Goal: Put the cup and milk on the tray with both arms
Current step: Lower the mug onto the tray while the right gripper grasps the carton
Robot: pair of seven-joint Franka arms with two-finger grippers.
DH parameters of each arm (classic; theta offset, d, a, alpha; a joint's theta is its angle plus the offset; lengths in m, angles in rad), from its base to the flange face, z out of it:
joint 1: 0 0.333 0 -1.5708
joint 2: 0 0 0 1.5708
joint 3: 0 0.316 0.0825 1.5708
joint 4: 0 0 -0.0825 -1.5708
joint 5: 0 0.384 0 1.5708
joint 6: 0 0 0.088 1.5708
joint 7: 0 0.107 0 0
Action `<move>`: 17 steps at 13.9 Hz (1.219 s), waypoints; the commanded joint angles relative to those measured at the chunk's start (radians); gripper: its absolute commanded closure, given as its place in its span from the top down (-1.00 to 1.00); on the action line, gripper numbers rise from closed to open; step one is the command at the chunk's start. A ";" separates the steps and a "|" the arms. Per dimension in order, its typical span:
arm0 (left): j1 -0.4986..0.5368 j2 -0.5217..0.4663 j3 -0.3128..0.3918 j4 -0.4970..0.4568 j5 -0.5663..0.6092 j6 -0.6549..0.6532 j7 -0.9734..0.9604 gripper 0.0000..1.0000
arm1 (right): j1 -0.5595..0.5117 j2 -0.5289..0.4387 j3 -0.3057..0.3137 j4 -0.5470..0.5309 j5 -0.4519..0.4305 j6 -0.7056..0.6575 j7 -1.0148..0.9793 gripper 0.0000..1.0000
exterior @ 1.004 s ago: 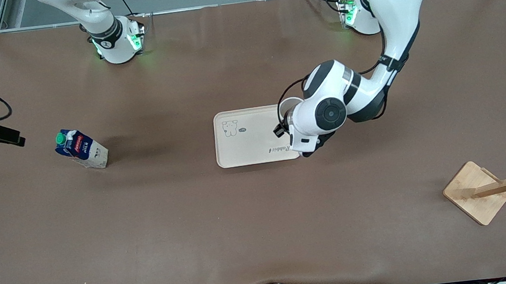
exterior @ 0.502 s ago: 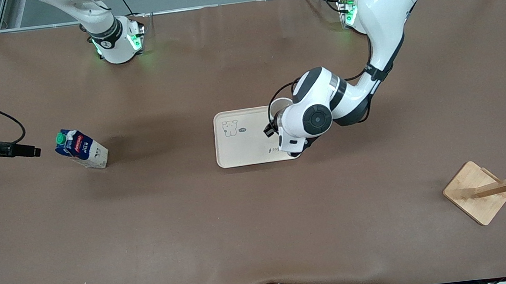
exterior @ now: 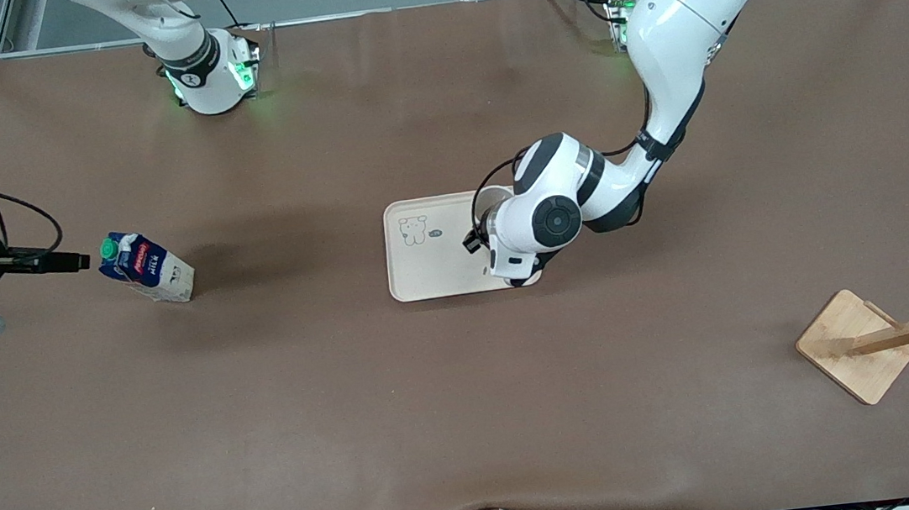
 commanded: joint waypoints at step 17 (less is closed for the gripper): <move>0.118 -0.298 0.124 0.239 0.310 -0.319 0.020 1.00 | 0.001 -0.166 0.009 -0.513 -0.042 0.413 -0.001 1.00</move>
